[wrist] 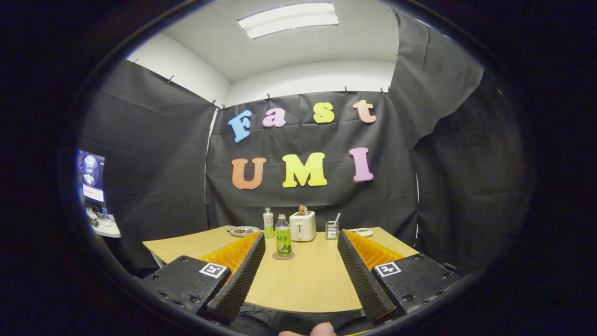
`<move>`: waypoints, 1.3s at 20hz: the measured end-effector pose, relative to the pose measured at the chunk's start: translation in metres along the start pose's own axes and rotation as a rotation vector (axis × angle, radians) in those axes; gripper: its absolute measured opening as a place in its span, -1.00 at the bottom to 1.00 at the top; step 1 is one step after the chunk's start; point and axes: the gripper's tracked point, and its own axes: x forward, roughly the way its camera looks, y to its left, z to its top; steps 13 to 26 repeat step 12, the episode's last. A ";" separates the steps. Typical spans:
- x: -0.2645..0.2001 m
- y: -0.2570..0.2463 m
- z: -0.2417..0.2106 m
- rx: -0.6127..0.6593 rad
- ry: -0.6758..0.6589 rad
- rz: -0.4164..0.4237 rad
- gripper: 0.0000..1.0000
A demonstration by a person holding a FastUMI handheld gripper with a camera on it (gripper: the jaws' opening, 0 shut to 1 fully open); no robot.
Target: Take the bottle from table, then pour the juice into the cup, finally place the bottle on the coaster
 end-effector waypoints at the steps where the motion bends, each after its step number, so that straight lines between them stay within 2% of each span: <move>1: -0.001 0.000 0.001 -0.004 -0.006 -0.003 0.99; 26: 0.001 -0.003 -0.002 0.001 -0.004 -0.011 0.99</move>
